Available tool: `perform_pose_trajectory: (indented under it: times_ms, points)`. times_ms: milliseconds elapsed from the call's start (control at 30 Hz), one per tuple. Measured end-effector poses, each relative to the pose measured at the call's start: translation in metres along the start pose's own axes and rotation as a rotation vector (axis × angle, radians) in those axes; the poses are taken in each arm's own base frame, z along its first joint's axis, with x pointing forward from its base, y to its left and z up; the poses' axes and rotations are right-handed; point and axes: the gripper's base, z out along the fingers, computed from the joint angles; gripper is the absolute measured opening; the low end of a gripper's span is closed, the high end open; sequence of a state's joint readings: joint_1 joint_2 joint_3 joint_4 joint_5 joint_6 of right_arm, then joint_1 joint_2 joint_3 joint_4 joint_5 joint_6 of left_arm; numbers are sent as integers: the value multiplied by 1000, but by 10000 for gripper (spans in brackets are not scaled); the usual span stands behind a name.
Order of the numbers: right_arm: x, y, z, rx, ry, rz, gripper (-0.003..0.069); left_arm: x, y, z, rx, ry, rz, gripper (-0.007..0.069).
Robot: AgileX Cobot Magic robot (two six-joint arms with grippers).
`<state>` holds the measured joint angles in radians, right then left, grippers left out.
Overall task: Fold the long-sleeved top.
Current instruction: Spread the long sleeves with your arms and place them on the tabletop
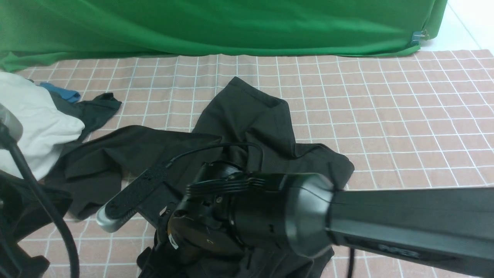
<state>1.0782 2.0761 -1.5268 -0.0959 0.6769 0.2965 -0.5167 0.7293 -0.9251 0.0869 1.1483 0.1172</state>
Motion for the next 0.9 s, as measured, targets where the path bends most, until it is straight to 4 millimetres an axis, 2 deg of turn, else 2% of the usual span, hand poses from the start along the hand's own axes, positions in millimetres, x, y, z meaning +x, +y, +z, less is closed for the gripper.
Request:
perform_pose_trajectory:
  times_ms: [133, 167, 200, 233, 267, 333, 367, 400, 433, 500, 600, 733, 833, 900]
  points:
    - [0, 0, 3, 2, 17, 2, 259, 0, 0, 0, 4, 0, 17, 17]
    - [0, 0, 2, 3, 24, -7, 165, 0, -1, 0, 6, -1, 19, 17]
    - [0, 0, 2, 4, 25, -12, 150, 0, -1, 0, 6, -1, 20, 17]
    - [2, -1, -2, 11, 48, -34, 77, 0, -1, 0, 6, -1, 25, 17]
    - [3, -2, -4, 16, 67, -46, 67, 0, -1, 0, 6, -1, 27, 17]
    - [6, -5, -18, 41, 108, -80, 57, 1, 0, -2, 4, -7, 28, 17]
    - [6, -8, -31, 65, 121, -101, 57, 1, 0, -2, -1, -10, 31, 17]
    - [6, -8, -34, 71, 125, -105, 56, 1, 0, -2, -1, -10, 31, 17]
    - [8, -16, -58, 140, 163, -146, 54, 2, 1, -4, -12, -18, 34, 17]
    - [9, -25, -87, 210, 169, -172, 54, 3, 1, -6, -19, -23, 36, 17]
    - [16, -38, -145, 282, 113, -169, 54, 1, 2, -6, -25, -48, 37, 17]
    - [47, -52, -211, 292, 6, -93, 54, -6, 3, -5, -34, -104, 39, 17]
    - [72, -63, -238, 289, -39, -45, 54, -11, 3, 0, -32, -107, 41, 17]
    - [104, -82, -259, 306, -67, 24, 54, -19, 2, 13, -16, -83, 50, 17]
